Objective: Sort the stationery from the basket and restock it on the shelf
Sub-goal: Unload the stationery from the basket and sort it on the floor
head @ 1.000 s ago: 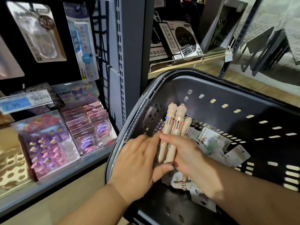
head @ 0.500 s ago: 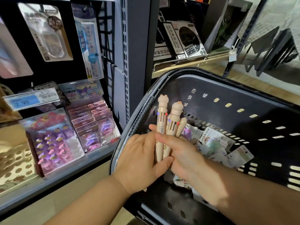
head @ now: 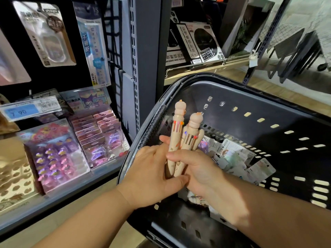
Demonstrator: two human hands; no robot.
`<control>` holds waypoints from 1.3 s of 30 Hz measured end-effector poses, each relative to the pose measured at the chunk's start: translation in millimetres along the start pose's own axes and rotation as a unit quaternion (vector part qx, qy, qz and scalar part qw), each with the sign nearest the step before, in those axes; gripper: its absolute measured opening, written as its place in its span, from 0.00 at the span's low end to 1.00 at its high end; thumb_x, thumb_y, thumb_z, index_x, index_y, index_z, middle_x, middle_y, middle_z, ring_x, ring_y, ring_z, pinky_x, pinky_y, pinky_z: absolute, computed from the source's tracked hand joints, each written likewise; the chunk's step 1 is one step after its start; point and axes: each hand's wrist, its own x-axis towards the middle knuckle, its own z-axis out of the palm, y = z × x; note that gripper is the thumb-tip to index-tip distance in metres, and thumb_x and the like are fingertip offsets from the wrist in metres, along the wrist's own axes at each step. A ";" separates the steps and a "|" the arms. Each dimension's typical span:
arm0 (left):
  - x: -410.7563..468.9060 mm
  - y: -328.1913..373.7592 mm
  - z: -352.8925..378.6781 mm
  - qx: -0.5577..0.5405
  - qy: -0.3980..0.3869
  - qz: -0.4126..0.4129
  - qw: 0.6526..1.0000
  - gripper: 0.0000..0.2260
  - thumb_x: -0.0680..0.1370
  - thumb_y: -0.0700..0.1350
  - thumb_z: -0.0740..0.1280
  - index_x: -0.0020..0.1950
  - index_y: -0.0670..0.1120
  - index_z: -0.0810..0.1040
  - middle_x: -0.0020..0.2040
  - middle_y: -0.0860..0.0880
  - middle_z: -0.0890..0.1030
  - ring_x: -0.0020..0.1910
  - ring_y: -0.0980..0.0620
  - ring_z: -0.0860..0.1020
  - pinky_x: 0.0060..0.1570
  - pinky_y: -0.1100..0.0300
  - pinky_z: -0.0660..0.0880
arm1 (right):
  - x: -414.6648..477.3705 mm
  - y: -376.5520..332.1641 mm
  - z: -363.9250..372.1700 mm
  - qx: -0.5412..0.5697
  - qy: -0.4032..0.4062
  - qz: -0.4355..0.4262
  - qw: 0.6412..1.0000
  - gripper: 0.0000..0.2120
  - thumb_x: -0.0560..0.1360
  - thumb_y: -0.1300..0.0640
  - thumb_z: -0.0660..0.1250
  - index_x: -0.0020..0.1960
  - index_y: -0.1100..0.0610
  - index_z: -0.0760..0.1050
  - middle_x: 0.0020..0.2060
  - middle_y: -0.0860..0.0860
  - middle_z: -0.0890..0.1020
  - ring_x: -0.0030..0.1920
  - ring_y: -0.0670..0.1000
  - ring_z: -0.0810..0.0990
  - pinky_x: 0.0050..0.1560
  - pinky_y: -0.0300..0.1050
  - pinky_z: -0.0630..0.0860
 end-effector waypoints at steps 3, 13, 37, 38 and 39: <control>3.7 3.4 -1.7 -0.041 0.008 -0.016 0.999 0.24 0.67 0.62 0.59 0.63 0.61 0.68 0.44 0.66 0.76 0.49 0.69 0.71 0.59 0.73 0.62 | -0.4 -1.8 4.2 0.005 -0.020 0.003 1.000 0.22 0.63 0.64 0.69 0.57 0.55 0.80 0.55 0.61 0.81 0.56 0.57 0.79 0.67 0.61 0.68; 7.6 17.1 -1.7 -0.063 0.043 -0.084 0.994 0.05 0.70 0.56 0.62 0.40 0.56 0.69 0.30 0.51 0.80 0.30 0.51 0.78 0.39 0.52 0.77 | 1.3 -9.0 -0.6 -0.113 -0.096 -0.054 0.987 0.24 0.52 0.41 0.82 0.46 0.46 0.84 0.40 0.52 0.84 0.41 0.53 0.82 0.49 0.55 0.72; 10.7 -5.6 7.6 0.128 0.131 -0.028 0.983 0.12 0.67 0.58 0.60 0.39 0.51 0.73 0.32 0.58 0.65 0.36 0.44 0.75 0.45 0.52 0.69 | 8.9 33.4 -241.2 -0.762 0.241 0.206 0.565 0.53 0.63 0.39 0.77 0.76 0.48 0.46 0.73 0.56 0.52 0.73 0.57 0.56 0.70 0.56 0.64; 11.1 -5.7 7.9 0.133 0.126 -0.028 0.983 0.10 0.67 0.59 0.59 0.39 0.53 0.71 0.33 0.58 0.66 0.36 0.45 0.75 0.46 0.51 0.71 | 9.3 35.2 -243.0 -0.761 0.241 0.211 0.564 0.54 0.62 0.40 0.78 0.75 0.48 0.46 0.72 0.55 0.53 0.72 0.57 0.57 0.69 0.54 0.65; 10.9 -5.6 8.4 0.139 0.124 -0.026 0.982 0.09 0.66 0.59 0.59 0.39 0.55 0.70 0.33 0.58 0.66 0.36 0.45 0.75 0.47 0.50 0.72 | 8.4 37.2 -243.2 -0.764 0.240 0.212 0.560 0.55 0.62 0.41 0.78 0.76 0.48 0.45 0.72 0.54 0.53 0.72 0.56 0.56 0.69 0.53 0.66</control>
